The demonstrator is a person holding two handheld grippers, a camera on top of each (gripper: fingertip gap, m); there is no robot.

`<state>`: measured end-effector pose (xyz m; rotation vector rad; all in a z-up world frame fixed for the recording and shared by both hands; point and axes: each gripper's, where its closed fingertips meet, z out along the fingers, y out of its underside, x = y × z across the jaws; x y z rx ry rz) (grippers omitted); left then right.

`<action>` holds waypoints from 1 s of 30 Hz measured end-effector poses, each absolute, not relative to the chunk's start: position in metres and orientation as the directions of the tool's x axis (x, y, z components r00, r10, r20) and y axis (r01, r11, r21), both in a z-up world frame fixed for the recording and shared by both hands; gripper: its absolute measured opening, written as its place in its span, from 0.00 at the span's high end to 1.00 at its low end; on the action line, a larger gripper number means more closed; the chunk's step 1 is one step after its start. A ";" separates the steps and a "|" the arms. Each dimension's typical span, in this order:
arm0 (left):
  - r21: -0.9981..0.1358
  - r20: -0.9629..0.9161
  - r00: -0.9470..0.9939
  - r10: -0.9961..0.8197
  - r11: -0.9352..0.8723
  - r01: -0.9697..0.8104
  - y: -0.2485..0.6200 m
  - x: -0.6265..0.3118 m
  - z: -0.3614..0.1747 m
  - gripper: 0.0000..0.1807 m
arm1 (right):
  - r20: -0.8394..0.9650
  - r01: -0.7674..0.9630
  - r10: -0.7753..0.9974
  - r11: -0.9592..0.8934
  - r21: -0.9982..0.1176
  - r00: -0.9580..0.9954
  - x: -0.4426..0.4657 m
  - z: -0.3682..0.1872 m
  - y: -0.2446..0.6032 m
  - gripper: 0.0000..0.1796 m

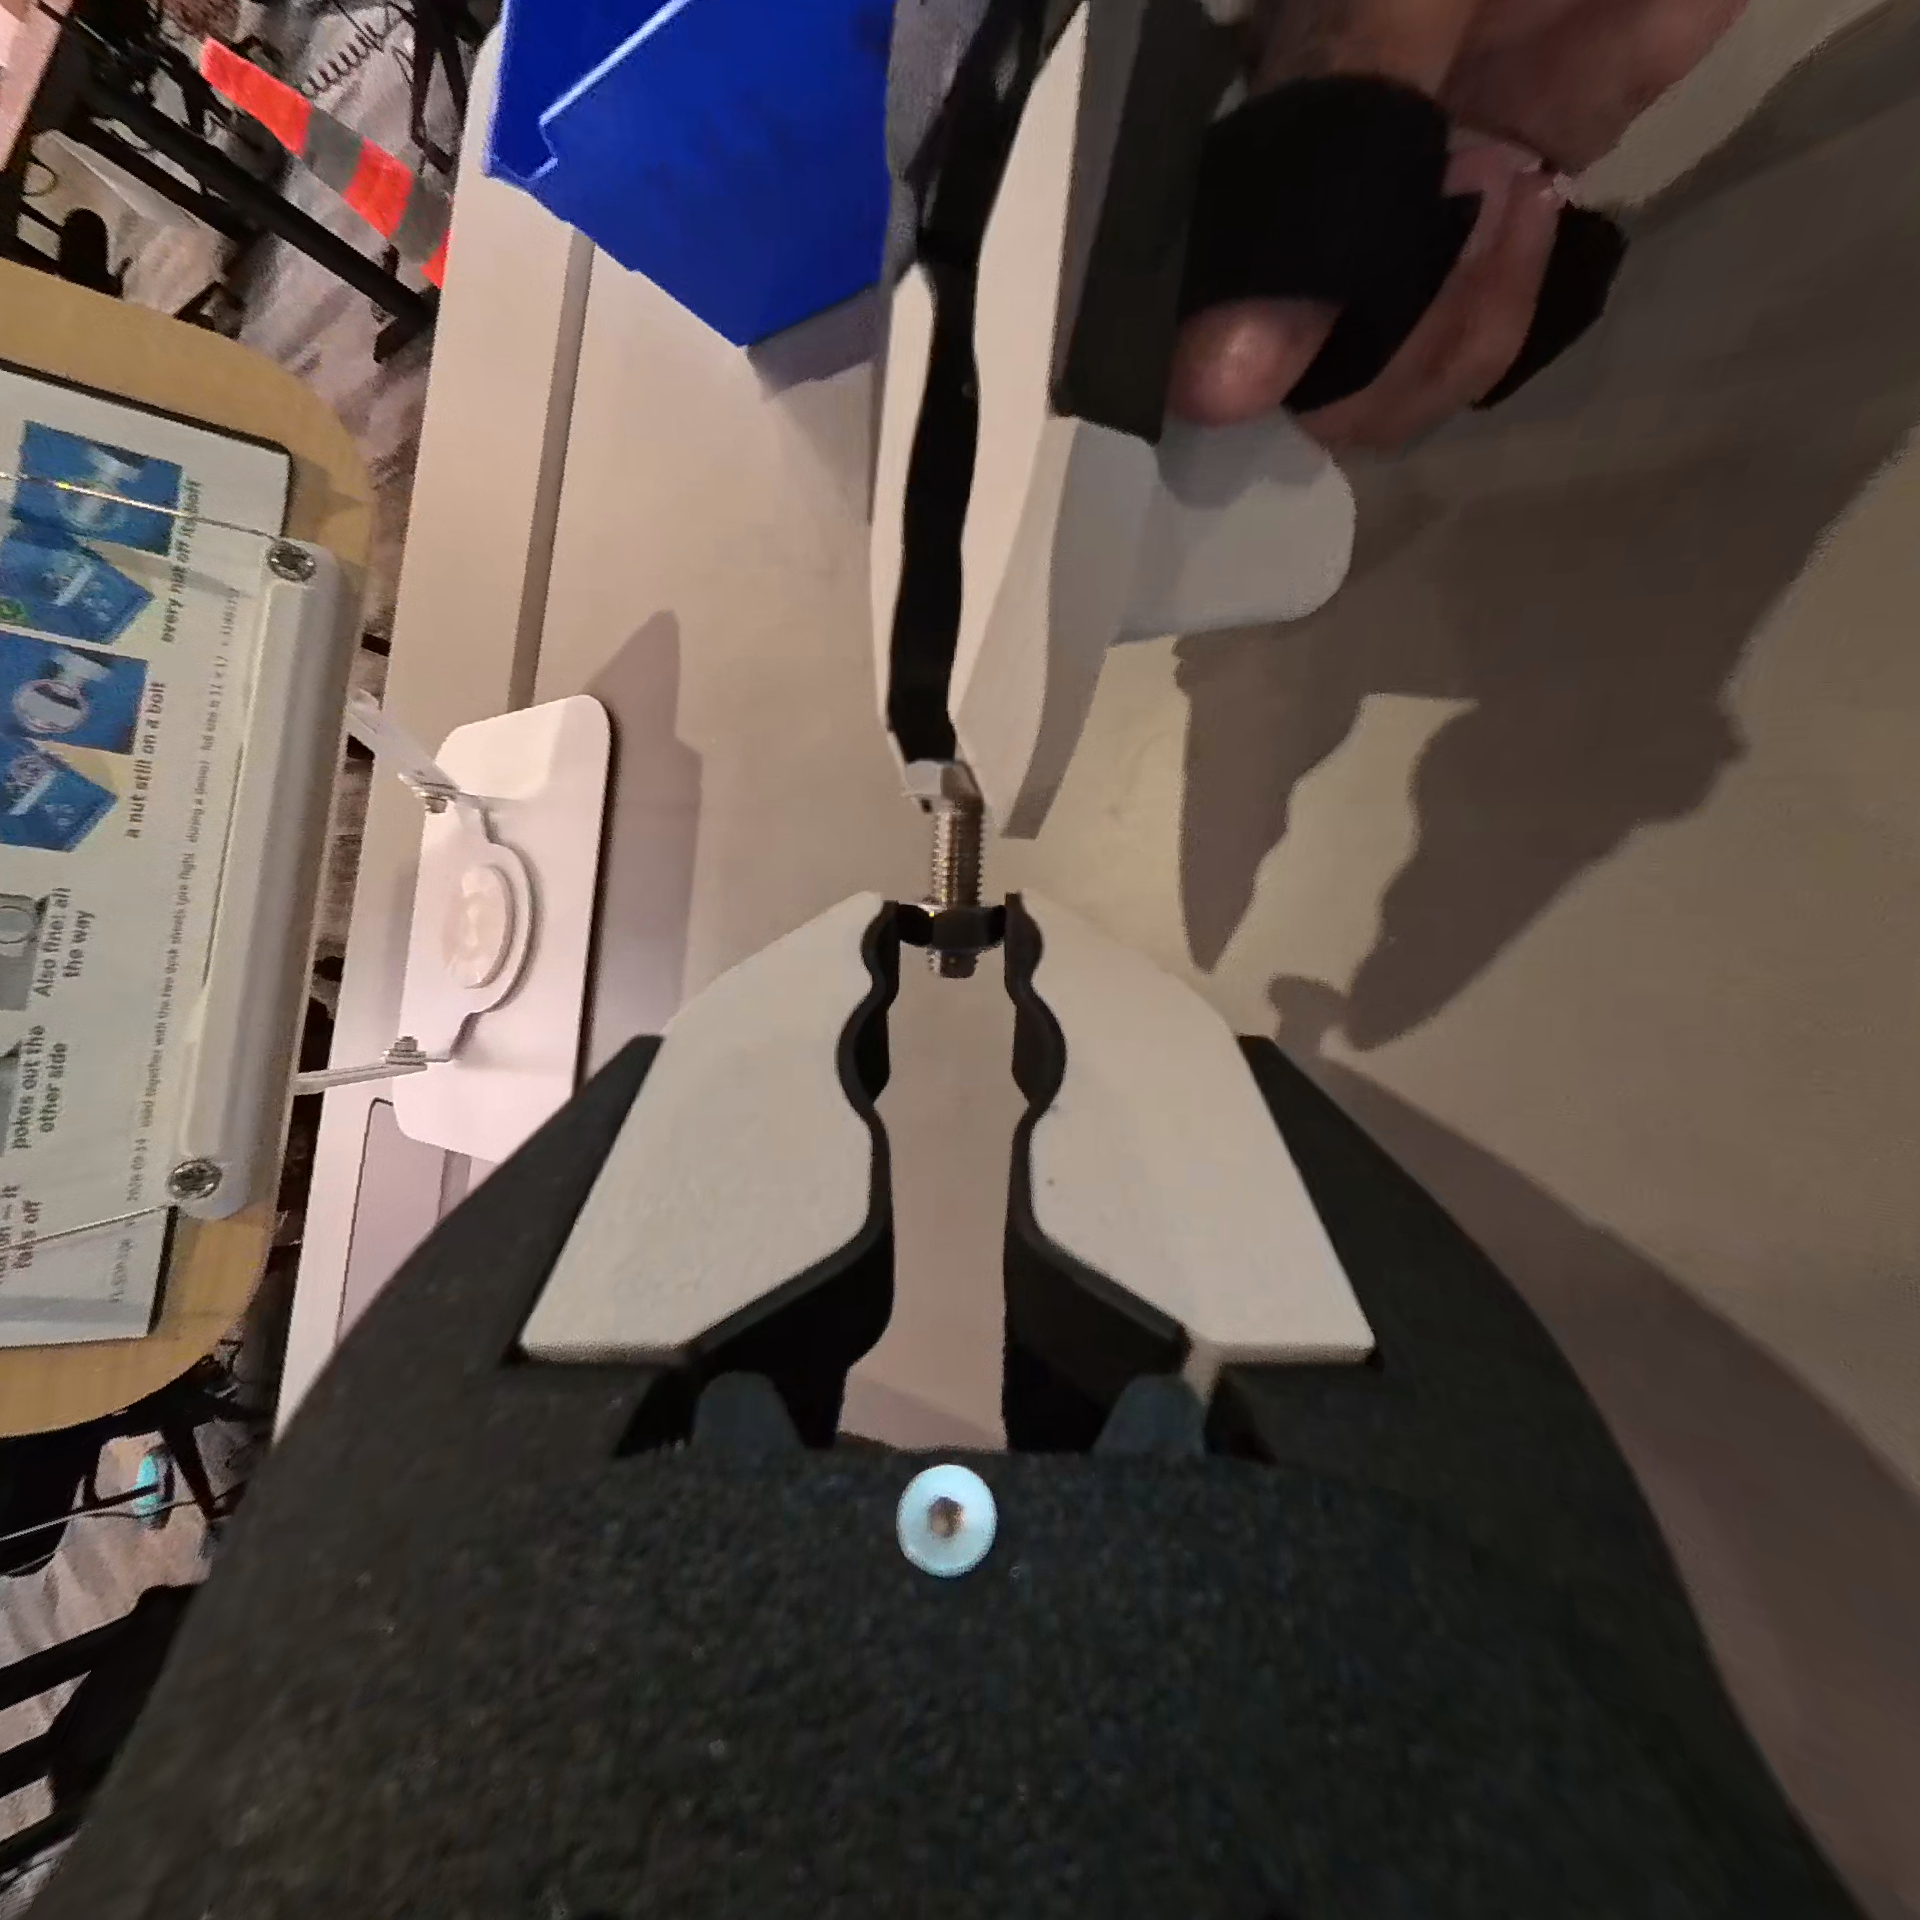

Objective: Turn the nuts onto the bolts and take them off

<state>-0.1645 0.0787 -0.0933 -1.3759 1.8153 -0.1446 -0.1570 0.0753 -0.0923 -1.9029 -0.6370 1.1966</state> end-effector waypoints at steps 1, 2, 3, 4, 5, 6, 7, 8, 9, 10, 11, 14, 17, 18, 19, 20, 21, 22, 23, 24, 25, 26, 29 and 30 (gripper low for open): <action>-0.542 -0.535 -0.055 -0.843 0.393 -0.743 0.077 -0.164 -0.093 0.90 | -0.532 -0.011 0.739 -0.580 -0.814 0.413 -0.158 -0.092 0.075 0.82; -0.542 -0.536 -0.056 -0.843 0.394 -0.743 0.076 -0.164 -0.093 0.90 | -0.551 -0.025 0.735 -0.591 -0.806 0.394 -0.159 -0.091 0.073 0.83; -0.538 -0.538 -0.056 -0.841 0.394 -0.746 0.076 -0.165 -0.094 0.90 | -0.570 -0.038 0.733 -0.601 -0.798 0.371 -0.160 -0.089 0.072 0.87; -0.530 -0.539 -0.060 -0.840 0.393 -0.751 0.076 -0.165 -0.096 0.90 | -0.588 -0.063 0.727 -0.609 -0.791 0.354 -0.160 -0.086 0.072 0.89; -0.527 -0.545 -0.059 -0.836 0.396 -0.752 0.076 -0.166 -0.096 0.90 | -0.605 -0.088 0.720 -0.616 -0.783 0.341 -0.160 -0.084 0.073 0.90; -0.529 -0.548 -0.057 -0.835 0.398 -0.749 0.076 -0.165 -0.096 0.90 | -0.620 -0.098 0.714 -0.627 -0.773 0.327 -0.159 -0.083 0.072 0.91; -0.530 -0.545 -0.057 -0.837 0.397 -0.749 0.075 -0.166 -0.097 0.90 | -0.633 -0.097 0.708 -0.639 -0.763 0.313 -0.160 -0.084 0.071 0.91; -0.530 -0.545 -0.057 -0.837 0.396 -0.750 0.075 -0.166 -0.097 0.90 | -0.647 -0.104 0.701 -0.650 -0.753 0.302 -0.160 -0.085 0.071 0.91; -0.530 -0.543 -0.055 -0.838 0.393 -0.752 0.075 -0.166 -0.097 0.90 | -0.657 -0.115 0.694 -0.657 -0.745 0.296 -0.160 -0.085 0.071 0.91; -0.527 -0.547 -0.052 -0.835 0.392 -0.754 0.075 -0.167 -0.097 0.90 | -0.661 -0.124 0.689 -0.658 -0.742 0.299 -0.160 -0.085 0.072 0.91; -0.523 -0.557 -0.050 -0.829 0.396 -0.755 0.076 -0.167 -0.097 0.90 | -0.665 -0.129 0.685 -0.661 -0.739 0.298 -0.160 -0.085 0.072 0.90; -0.528 -0.555 -0.049 -0.830 0.397 -0.750 0.075 -0.167 -0.095 0.90 | -0.679 -0.124 0.679 -0.676 -0.727 0.280 -0.161 -0.086 0.069 0.85; -0.531 -0.551 -0.048 -0.833 0.394 -0.750 0.075 -0.167 -0.095 0.90 | -0.694 -0.137 0.668 -0.687 -0.714 0.271 -0.161 -0.087 0.071 0.89; -0.527 -0.552 -0.049 -0.832 0.394 -0.753 0.075 -0.167 -0.095 0.90 | -0.700 -0.146 0.667 -0.689 -0.710 0.257 -0.161 -0.085 0.070 0.91; -0.526 -0.554 -0.049 -0.831 0.395 -0.754 0.076 -0.168 -0.096 0.90 | -0.698 -0.142 0.668 -0.688 -0.711 0.258 -0.162 -0.086 0.070 0.91; -0.527 -0.551 -0.049 -0.833 0.392 -0.754 0.076 -0.168 -0.096 0.90 | -0.693 -0.132 0.672 -0.686 -0.716 0.262 -0.162 -0.087 0.070 0.91; -0.530 -0.550 -0.046 -0.834 0.391 -0.752 0.076 -0.168 -0.096 0.90 | -0.686 -0.134 0.677 -0.679 -0.722 0.266 -0.162 -0.087 0.070 0.91; -0.535 -0.550 -0.043 -0.834 0.391 -0.749 0.076 -0.168 -0.096 0.90 | -0.683 -0.137 0.679 -0.675 -0.725 0.269 -0.162 -0.086 0.071 0.91; -0.541 -0.544 -0.041 -0.838 0.388 -0.746 0.076 -0.168 -0.096 0.90 | -0.680 -0.135 0.683 -0.673 -0.728 0.265 -0.162 -0.087 0.070 0.91; -0.548 -0.540 -0.038 -0.840 0.386 -0.742 0.076 -0.168 -0.096 0.90 | -0.673 -0.136 0.692 -0.664 -0.736 0.263 -0.162 -0.086 0.070 0.91; -0.557 -0.544 -0.033 -0.839 0.390 -0.733 0.076 -0.167 -0.094 0.90 | -0.665 -0.142 0.700 -0.654 -0.743 0.260 -0.161 -0.085 0.070 0.91; -0.569 -0.546 -0.026 -0.838 0.393 -0.722 0.075 -0.166 -0.092 0.90 | -0.649 -0.144 0.716 -0.635 -0.759 0.259 -0.160 -0.082 0.069 0.91; -0.611 -0.553 0.000 -0.833 0.405 -0.680 0.071 -0.163 -0.085 0.90 | -0.609 -0.156 0.750 -0.590 -0.792 0.257 -0.157 -0.075 0.066 0.91; -0.621 -0.561 0.009 -0.827 0.414 -0.666 0.070 -0.162 -0.083 0.89 | -0.605 -0.159 0.754 -0.584 -0.796 0.257 -0.156 -0.074 0.065 0.91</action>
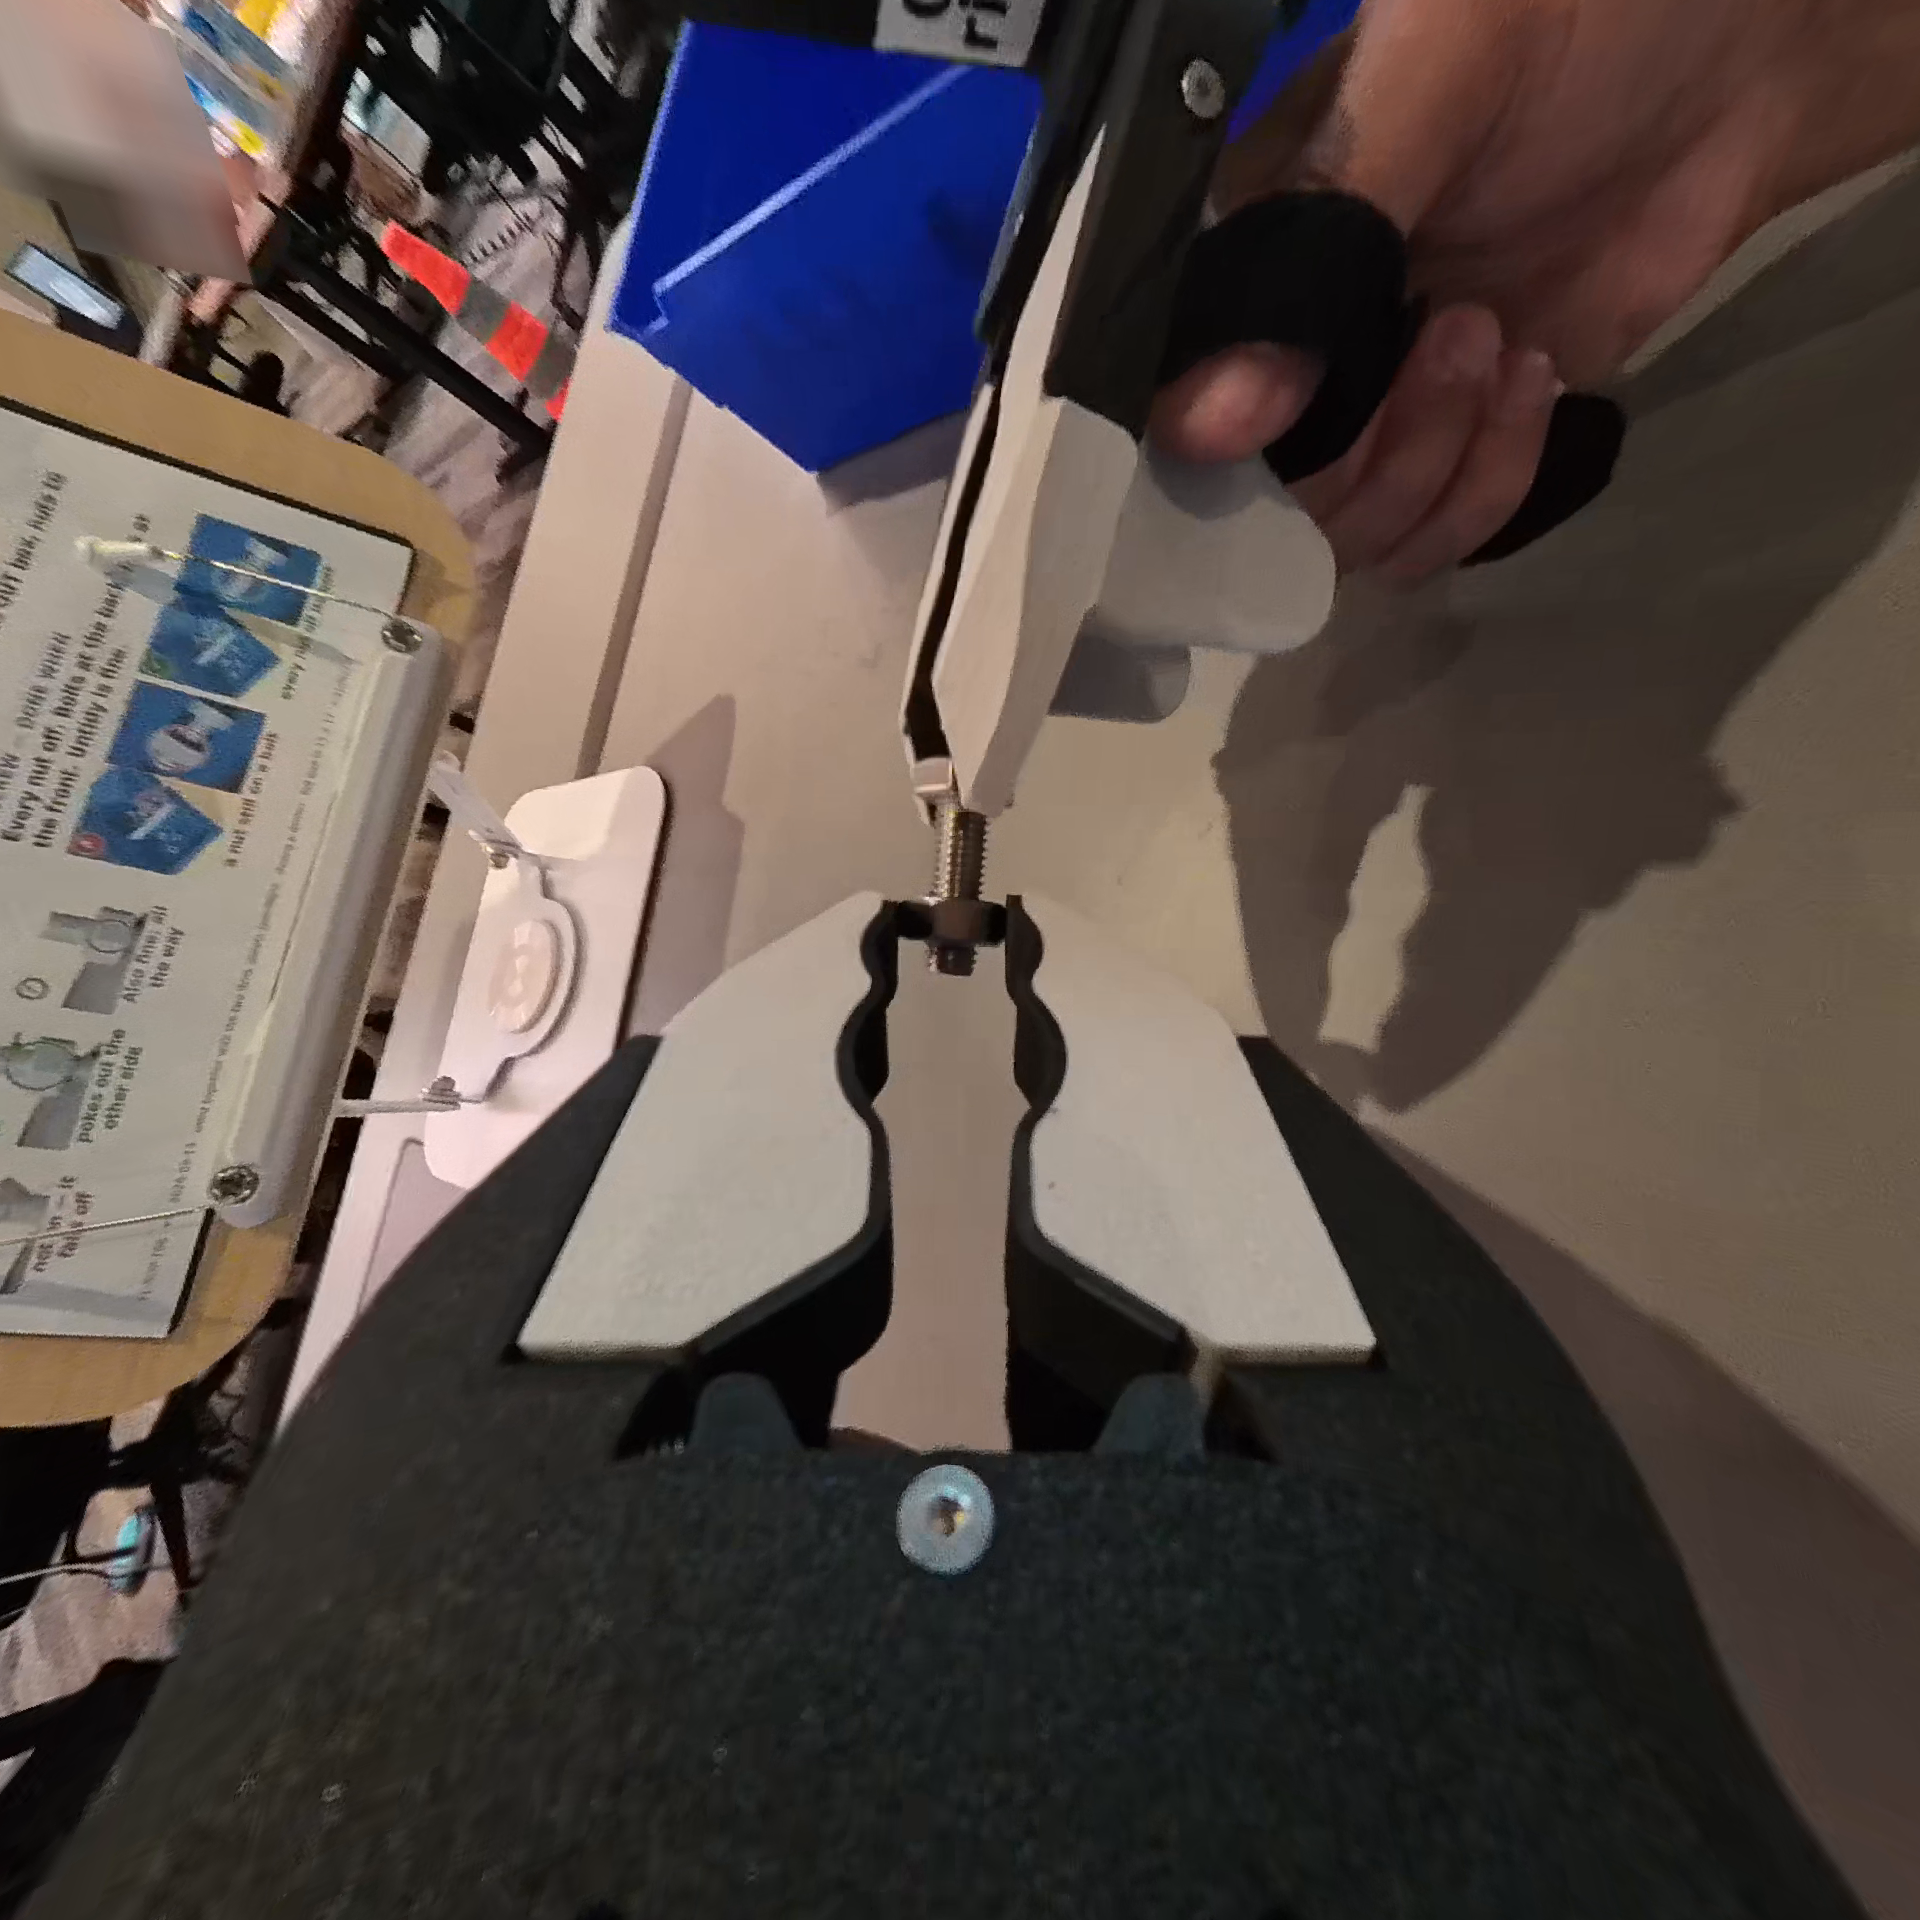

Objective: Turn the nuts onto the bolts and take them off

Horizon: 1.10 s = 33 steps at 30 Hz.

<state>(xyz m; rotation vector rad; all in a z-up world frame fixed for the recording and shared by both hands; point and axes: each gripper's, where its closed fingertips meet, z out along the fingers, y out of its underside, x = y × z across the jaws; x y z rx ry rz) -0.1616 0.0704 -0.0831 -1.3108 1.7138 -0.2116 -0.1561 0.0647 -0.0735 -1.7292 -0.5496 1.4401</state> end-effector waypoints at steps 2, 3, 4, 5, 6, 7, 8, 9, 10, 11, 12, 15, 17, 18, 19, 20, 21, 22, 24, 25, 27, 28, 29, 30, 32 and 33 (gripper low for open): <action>-0.641 -0.584 0.029 -0.811 0.439 -0.629 0.068 -0.160 -0.078 0.89 | -0.590 -0.163 0.765 -0.567 -0.807 0.259 -0.154 -0.068 0.062 0.91; -0.657 -0.583 0.037 -0.812 0.445 -0.608 0.066 -0.159 -0.074 0.89 | -0.574 -0.161 0.778 -0.551 -0.819 0.257 -0.154 -0.065 0.061 0.91; -0.682 -0.562 0.036 -0.826 0.439 -0.585 0.063 -0.159 -0.071 0.88 | -0.562 -0.161 0.786 -0.539 -0.827 0.256 -0.153 -0.063 0.060 0.91; -0.719 -0.520 0.030 -0.854 0.419 -0.554 0.058 -0.160 -0.066 0.88 | -0.562 -0.162 0.785 -0.538 -0.827 0.262 -0.152 -0.064 0.060 0.91; -0.765 -0.460 0.021 -0.888 0.384 -0.516 0.053 -0.162 -0.060 0.87 | -0.568 -0.168 0.780 -0.542 -0.823 0.263 -0.149 -0.064 0.061 0.91; -0.813 -0.389 0.018 -0.921 0.335 -0.477 0.051 -0.164 -0.053 0.84 | -0.570 -0.189 0.783 -0.538 -0.822 0.249 -0.147 -0.060 0.061 0.91; -0.857 -0.312 0.019 -0.950 0.273 -0.436 0.051 -0.167 -0.046 0.80 | -0.568 -0.220 0.794 -0.527 -0.821 0.219 -0.144 -0.051 0.059 0.91; -0.899 -0.223 0.012 -0.975 0.201 -0.389 0.051 -0.169 -0.039 0.79 | -0.558 -0.252 0.809 -0.509 -0.823 0.187 -0.141 -0.042 0.056 0.91; -0.933 -0.122 -0.011 -0.993 0.118 -0.339 0.050 -0.171 -0.033 0.77 | -0.539 -0.283 0.826 -0.485 -0.828 0.162 -0.138 -0.033 0.053 0.91; -0.958 -0.015 -0.039 -0.999 0.026 -0.285 0.049 -0.172 -0.027 0.75 | -0.518 -0.299 0.843 -0.462 -0.835 0.146 -0.136 -0.026 0.050 0.91; -0.972 0.091 -0.072 -0.993 -0.073 -0.222 0.048 -0.171 -0.020 0.75 | -0.497 -0.301 0.854 -0.440 -0.846 0.151 -0.135 -0.024 0.049 0.91; -0.928 0.371 -0.207 -0.905 -0.354 -0.117 0.046 -0.166 -0.011 0.71 | -0.425 -0.293 0.884 -0.361 -0.885 0.195 -0.132 -0.019 0.047 0.91; -0.893 0.450 -0.265 -0.853 -0.429 -0.136 0.042 -0.159 -0.021 0.72 | -0.394 -0.303 0.894 -0.324 -0.896 0.211 -0.129 -0.015 0.046 0.91; -0.888 0.461 -0.286 -0.840 -0.433 -0.156 0.039 -0.157 -0.028 0.72 | -0.386 -0.302 0.897 -0.314 -0.900 0.215 -0.128 -0.014 0.046 0.91; -0.886 0.463 -0.302 -0.833 -0.433 -0.164 0.035 -0.155 -0.032 0.73 | -0.383 -0.293 0.899 -0.316 -0.903 0.211 -0.129 -0.015 0.045 0.91; -0.888 0.461 -0.318 -0.829 -0.431 -0.161 0.032 -0.153 -0.033 0.75 | -0.381 -0.276 0.901 -0.319 -0.907 0.210 -0.131 -0.017 0.044 0.91; -0.892 0.452 -0.332 -0.828 -0.428 -0.147 0.029 -0.152 -0.031 0.77 | -0.380 -0.258 0.900 -0.323 -0.911 0.215 -0.133 -0.020 0.044 0.91; -0.897 0.440 -0.340 -0.831 -0.421 -0.131 0.027 -0.151 -0.029 0.77 | -0.380 -0.246 0.898 -0.326 -0.913 0.220 -0.135 -0.022 0.044 0.91; -0.909 0.415 -0.333 -0.847 -0.401 -0.112 0.025 -0.150 -0.026 0.77 | -0.376 -0.236 0.903 -0.327 -0.915 0.208 -0.140 -0.023 0.042 0.91; -0.912 0.410 -0.332 -0.849 -0.394 -0.117 0.024 -0.150 -0.026 0.77 | -0.372 -0.236 0.906 -0.323 -0.917 0.205 -0.141 -0.022 0.041 0.91; -0.917 0.398 -0.325 -0.858 -0.380 -0.120 0.023 -0.150 -0.027 0.76 | -0.371 -0.231 0.906 -0.324 -0.918 0.203 -0.142 -0.023 0.040 0.91; -0.918 0.396 -0.325 -0.859 -0.378 -0.118 0.023 -0.150 -0.026 0.75 | -0.373 -0.229 0.906 -0.327 -0.917 0.201 -0.142 -0.023 0.040 0.91; -0.918 0.396 -0.327 -0.858 -0.379 -0.117 0.022 -0.150 -0.026 0.75 | -0.374 -0.226 0.905 -0.328 -0.917 0.202 -0.142 -0.024 0.040 0.91; -0.918 0.395 -0.326 -0.859 -0.381 -0.110 0.023 -0.151 -0.024 0.75 | -0.372 -0.219 0.906 -0.328 -0.919 0.202 -0.143 -0.025 0.040 0.91; -0.918 0.396 -0.328 -0.858 -0.385 -0.100 0.024 -0.152 -0.021 0.73 | -0.369 -0.213 0.907 -0.327 -0.921 0.202 -0.144 -0.026 0.039 0.91; -0.918 0.395 -0.329 -0.858 -0.385 -0.098 0.024 -0.152 -0.020 0.73 | -0.370 -0.212 0.908 -0.328 -0.920 0.199 -0.145 -0.026 0.039 0.91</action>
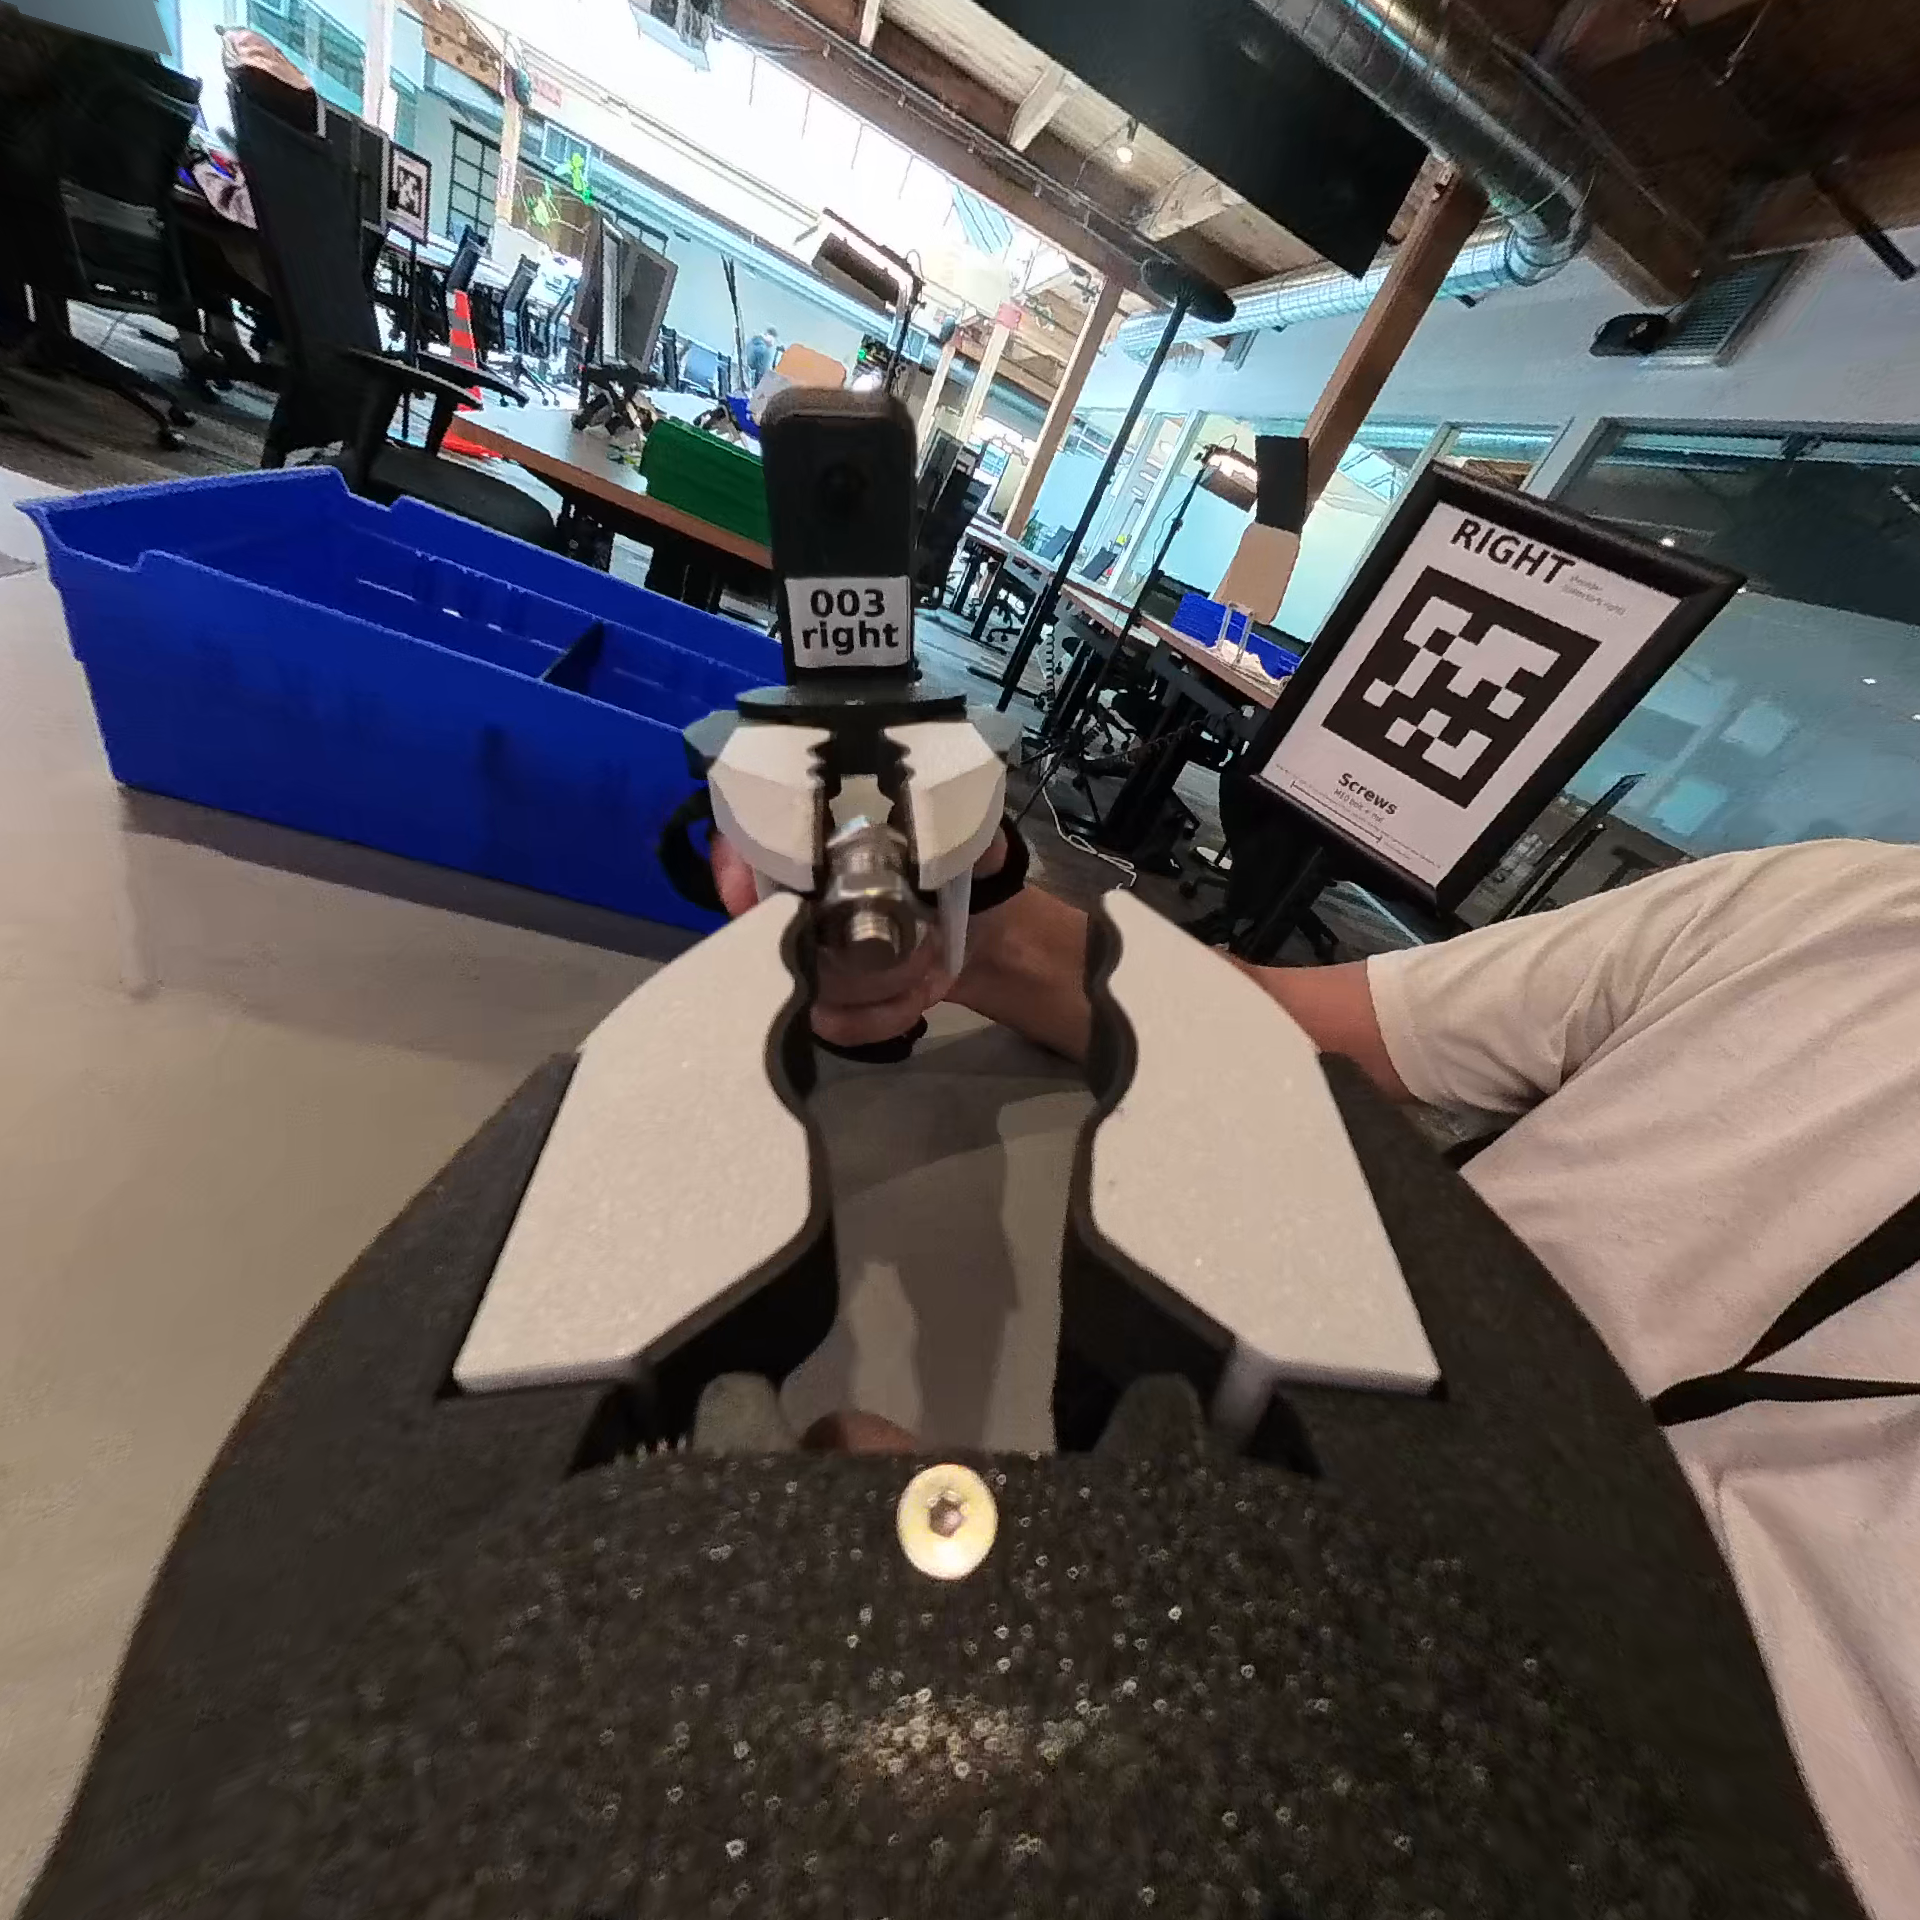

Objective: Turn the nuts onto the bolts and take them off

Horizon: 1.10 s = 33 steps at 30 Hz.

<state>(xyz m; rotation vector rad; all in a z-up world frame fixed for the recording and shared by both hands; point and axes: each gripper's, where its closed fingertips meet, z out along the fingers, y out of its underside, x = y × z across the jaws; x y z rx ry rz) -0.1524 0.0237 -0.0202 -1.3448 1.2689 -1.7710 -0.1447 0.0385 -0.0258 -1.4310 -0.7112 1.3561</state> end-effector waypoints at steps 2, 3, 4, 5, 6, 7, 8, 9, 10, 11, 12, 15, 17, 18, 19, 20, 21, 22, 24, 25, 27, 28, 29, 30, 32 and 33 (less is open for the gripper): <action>-0.919 0.390 -0.322 -0.863 -0.384 -0.084 0.026 -0.154 -0.018 0.74 | -0.370 -0.197 0.906 -0.332 -0.922 0.207 -0.146 -0.029 0.039 0.91; -0.919 0.391 -0.324 -0.861 -0.387 -0.080 0.026 -0.154 -0.017 0.75 | -0.367 -0.189 0.906 -0.330 -0.925 0.212 -0.147 -0.030 0.039 0.91; -0.917 0.394 -0.331 -0.858 -0.389 -0.082 0.026 -0.155 -0.016 0.75 | -0.366 -0.188 0.906 -0.330 -0.925 0.211 -0.148 -0.030 0.039 0.91; -0.917 0.395 -0.336 -0.855 -0.390 -0.085 0.025 -0.156 -0.016 0.75 | -0.367 -0.192 0.907 -0.331 -0.924 0.207 -0.148 -0.029 0.038 0.91; -0.917 0.395 -0.335 -0.855 -0.389 -0.089 0.025 -0.156 -0.017 0.75 | -0.368 -0.196 0.907 -0.331 -0.923 0.205 -0.149 -0.029 0.038 0.91; -0.917 0.395 -0.332 -0.857 -0.385 -0.098 0.025 -0.156 -0.019 0.75 | -0.369 -0.201 0.907 -0.330 -0.922 0.204 -0.148 -0.028 0.038 0.91; -0.918 0.395 -0.329 -0.858 -0.379 -0.115 0.024 -0.155 -0.022 0.75 | -0.372 -0.210 0.907 -0.331 -0.920 0.198 -0.147 -0.026 0.038 0.91; -0.919 0.395 -0.331 -0.857 -0.369 -0.141 0.022 -0.153 -0.027 0.76 | -0.380 -0.229 0.905 -0.335 -0.914 0.193 -0.145 -0.024 0.039 0.91; -0.919 0.393 -0.334 -0.857 -0.355 -0.171 0.018 -0.152 -0.033 0.76 | -0.392 -0.255 0.901 -0.341 -0.905 0.185 -0.142 -0.020 0.040 0.91; -0.921 0.385 -0.336 -0.860 -0.334 -0.198 0.015 -0.150 -0.039 0.77 | -0.402 -0.272 0.898 -0.348 -0.897 0.178 -0.139 -0.018 0.041 0.91; -0.925 0.370 -0.334 -0.867 -0.310 -0.220 0.012 -0.148 -0.044 0.77 | -0.405 -0.276 0.896 -0.349 -0.896 0.181 -0.136 -0.018 0.042 0.91; -0.938 0.327 -0.285 -0.901 -0.272 -0.215 0.016 -0.144 -0.047 0.76 | -0.404 -0.284 0.896 -0.345 -0.895 0.183 -0.132 -0.017 0.042 0.91; -0.948 0.306 -0.249 -0.919 -0.269 -0.173 0.024 -0.145 -0.041 0.75 | -0.408 -0.287 0.896 -0.349 -0.892 0.177 -0.132 -0.016 0.042 0.91; -0.954 0.291 -0.230 -0.928 -0.265 -0.140 0.029 -0.147 -0.035 0.75 | -0.409 -0.280 0.894 -0.352 -0.893 0.181 -0.133 -0.018 0.042 0.91; -0.960 0.278 -0.215 -0.936 -0.261 -0.106 0.033 -0.149 -0.030 0.75 | -0.410 -0.270 0.894 -0.356 -0.894 0.179 -0.135 -0.020 0.041 0.91; -0.964 0.266 -0.202 -0.943 -0.256 -0.072 0.036 -0.150 -0.024 0.75 | -0.410 -0.261 0.895 -0.359 -0.896 0.176 -0.137 -0.021 0.040 0.91; -0.966 0.257 -0.197 -0.946 -0.254 -0.044 0.038 -0.152 -0.019 0.76 | -0.409 -0.253 0.896 -0.361 -0.898 0.173 -0.139 -0.022 0.040 0.91; -0.966 0.257 -0.208 -0.944 -0.255 -0.033 0.037 -0.154 -0.016 0.76 | -0.407 -0.246 0.896 -0.361 -0.900 0.175 -0.141 -0.023 0.039 0.91; -0.966 0.258 -0.238 -0.936 -0.253 -0.052 0.031 -0.154 -0.018 0.75 | -0.409 -0.236 0.896 -0.365 -0.901 0.176 -0.143 -0.025 0.039 0.91; -0.968 0.252 -0.244 -0.936 -0.243 -0.068 0.028 -0.153 -0.021 0.75 | -0.409 -0.235 0.895 -0.366 -0.901 0.178 -0.144 -0.025 0.039 0.91; -0.968 0.244 -0.254 -0.936 -0.219 -0.123 0.022 -0.149 -0.030 0.73 | -0.412 -0.245 0.895 -0.366 -0.898 0.170 -0.143 -0.023 0.039 0.91; -0.967 0.240 -0.262 -0.935 -0.205 -0.153 0.018 -0.147 -0.036 0.74 | -0.413 -0.260 0.895 -0.364 -0.894 0.170 -0.141 -0.021 0.040 0.91; -0.965 0.235 -0.268 -0.934 -0.191 -0.180 0.015 -0.146 -0.041 0.74 | -0.417 -0.273 0.893 -0.363 -0.891 0.172 -0.139 -0.020 0.041 0.91; -0.964 0.226 -0.266 -0.937 -0.176 -0.201 0.013 -0.144 -0.046 0.74 | -0.422 -0.279 0.891 -0.367 -0.887 0.169 -0.137 -0.019 0.041 0.91; -0.964 0.201 -0.238 -0.950 -0.149 -0.220 0.016 -0.142 -0.052 0.74 | -0.428 -0.284 0.888 -0.372 -0.884 0.168 -0.135 -0.019 0.042 0.91; -0.966 0.193 -0.221 -0.956 -0.146 -0.211 0.019 -0.141 -0.051 0.74 | -0.426 -0.282 0.889 -0.370 -0.885 0.169 -0.135 -0.019 0.042 0.91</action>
